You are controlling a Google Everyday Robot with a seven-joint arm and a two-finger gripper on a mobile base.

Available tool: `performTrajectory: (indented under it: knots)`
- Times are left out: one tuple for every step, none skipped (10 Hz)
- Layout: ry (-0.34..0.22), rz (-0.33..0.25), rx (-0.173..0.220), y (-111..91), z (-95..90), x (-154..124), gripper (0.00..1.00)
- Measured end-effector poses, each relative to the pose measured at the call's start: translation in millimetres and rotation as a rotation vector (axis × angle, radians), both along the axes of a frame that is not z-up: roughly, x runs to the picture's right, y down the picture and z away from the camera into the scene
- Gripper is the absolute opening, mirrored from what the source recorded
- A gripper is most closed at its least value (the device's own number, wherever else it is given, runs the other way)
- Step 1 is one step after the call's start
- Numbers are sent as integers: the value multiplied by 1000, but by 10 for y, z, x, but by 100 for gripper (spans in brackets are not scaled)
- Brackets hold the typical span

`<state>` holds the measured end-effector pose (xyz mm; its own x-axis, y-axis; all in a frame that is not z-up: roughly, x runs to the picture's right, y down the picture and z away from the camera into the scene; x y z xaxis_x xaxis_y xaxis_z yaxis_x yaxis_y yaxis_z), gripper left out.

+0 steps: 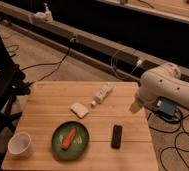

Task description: Push the eraser across the table

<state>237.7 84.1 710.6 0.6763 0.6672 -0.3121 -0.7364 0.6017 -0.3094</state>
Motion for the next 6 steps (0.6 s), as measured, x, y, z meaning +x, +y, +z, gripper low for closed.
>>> performTrajectory:
  knots:
    - [0,0,0,-1,-1,0,29]
    - [0,2,2,-14,-3,0,18]
    - [-7,9,-5,-10,14,-9,8]
    - [-18,29,-23,38,62,-17,2]
    - [-34,66,-50,156,129,-20,0]
    - [-42,115,-86,329,202,18,0]
